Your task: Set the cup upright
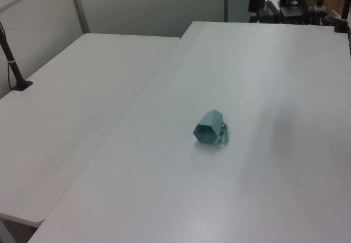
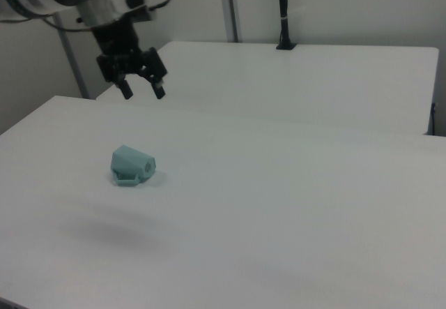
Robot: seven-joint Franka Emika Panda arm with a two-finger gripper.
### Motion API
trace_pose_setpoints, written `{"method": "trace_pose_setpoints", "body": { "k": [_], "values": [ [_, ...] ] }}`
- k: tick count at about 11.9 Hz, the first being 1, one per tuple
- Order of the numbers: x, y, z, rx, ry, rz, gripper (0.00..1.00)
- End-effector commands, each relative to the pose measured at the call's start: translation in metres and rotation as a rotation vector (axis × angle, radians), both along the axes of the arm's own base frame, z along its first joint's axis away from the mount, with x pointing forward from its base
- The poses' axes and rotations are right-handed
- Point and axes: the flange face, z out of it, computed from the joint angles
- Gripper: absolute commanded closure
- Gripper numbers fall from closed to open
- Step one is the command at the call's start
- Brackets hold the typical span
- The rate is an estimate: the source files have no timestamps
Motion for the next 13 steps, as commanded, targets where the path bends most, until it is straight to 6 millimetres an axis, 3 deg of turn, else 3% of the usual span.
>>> {"method": "trace_pose_setpoints", "body": {
  "k": [1, 3, 4, 6, 9, 13],
  "values": [
    [0.002, 0.096, -0.020, -0.168, -0.078, -0.003, 0.00],
    [0.001, 0.135, -0.007, -0.152, -0.116, 0.024, 0.00],
    [0.001, 0.150, -0.011, -0.176, -0.084, 0.039, 0.00],
    [0.006, 0.194, -0.048, -0.245, -0.025, 0.104, 0.00],
    [0.006, 0.246, -0.109, -0.346, 0.009, 0.163, 0.00],
    [0.005, 0.289, -0.158, -0.497, -0.063, 0.234, 0.00]
  ]
}}
